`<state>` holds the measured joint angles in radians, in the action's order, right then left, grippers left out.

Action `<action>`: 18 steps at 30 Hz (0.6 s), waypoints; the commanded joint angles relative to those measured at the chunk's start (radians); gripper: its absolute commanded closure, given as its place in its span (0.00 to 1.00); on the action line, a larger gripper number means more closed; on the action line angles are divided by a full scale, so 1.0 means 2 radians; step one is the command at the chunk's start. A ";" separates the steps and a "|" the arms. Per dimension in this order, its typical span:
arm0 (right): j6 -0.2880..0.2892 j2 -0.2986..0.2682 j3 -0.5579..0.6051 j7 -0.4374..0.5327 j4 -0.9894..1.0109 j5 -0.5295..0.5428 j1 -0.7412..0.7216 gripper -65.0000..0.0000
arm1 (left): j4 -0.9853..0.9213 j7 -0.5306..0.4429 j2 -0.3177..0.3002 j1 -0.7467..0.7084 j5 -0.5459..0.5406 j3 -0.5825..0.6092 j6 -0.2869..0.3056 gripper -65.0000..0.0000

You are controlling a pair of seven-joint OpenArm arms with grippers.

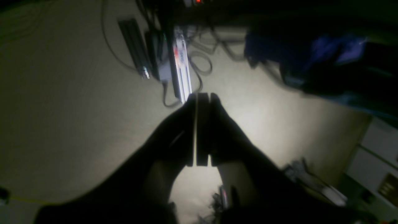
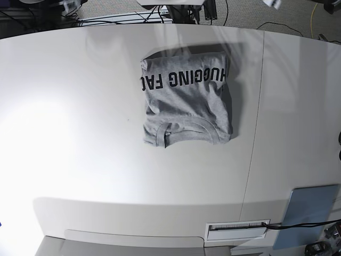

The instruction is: Fold the T-shirt properly

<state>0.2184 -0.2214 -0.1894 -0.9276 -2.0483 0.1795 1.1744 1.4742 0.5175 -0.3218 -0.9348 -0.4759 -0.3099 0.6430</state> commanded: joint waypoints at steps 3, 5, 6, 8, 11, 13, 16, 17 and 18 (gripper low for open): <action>0.001 -0.003 0.019 0.015 0.086 -0.024 -0.010 1.00 | -0.092 -0.018 -0.004 0.023 0.025 0.044 0.001 1.00; 0.001 -0.003 0.031 0.031 0.159 -0.044 -0.037 1.00 | -0.161 -0.035 -0.004 0.053 0.039 0.076 0.001 1.00; 0.001 -0.003 0.035 0.042 0.199 -0.052 -0.054 1.00 | -0.195 -0.047 -0.004 0.069 0.044 0.092 0.001 1.00; 0.001 -0.003 0.039 0.067 0.282 -0.062 -0.093 1.00 | -0.260 -0.076 -0.003 0.103 0.054 0.120 0.001 1.00; 0.001 -0.003 0.039 0.099 0.411 -0.064 -0.163 1.00 | -0.344 -0.100 0.001 0.158 0.055 0.150 -0.019 1.00; 0.003 -0.003 0.039 0.117 0.495 -0.064 -0.213 1.00 | -0.385 -0.101 0.007 0.194 0.055 0.159 -0.051 1.00; 0.025 -0.005 0.039 0.158 0.610 -0.064 -0.284 1.00 | -0.425 -0.101 0.017 0.240 0.055 0.160 -0.076 1.00; 0.034 -0.006 0.039 0.176 0.645 -0.065 -0.306 1.00 | -0.434 -0.101 0.020 0.253 0.055 0.160 -0.077 1.00; 0.041 -0.006 0.039 0.195 0.677 -0.068 -0.326 1.00 | -0.441 -0.100 0.023 0.266 0.055 0.160 -0.076 1.00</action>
<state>0.3027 -0.2192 -0.1101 -0.5205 -0.6861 0.0502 0.5007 0.5892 0.3138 -0.2684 -0.3847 -0.3683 0.0116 0.4812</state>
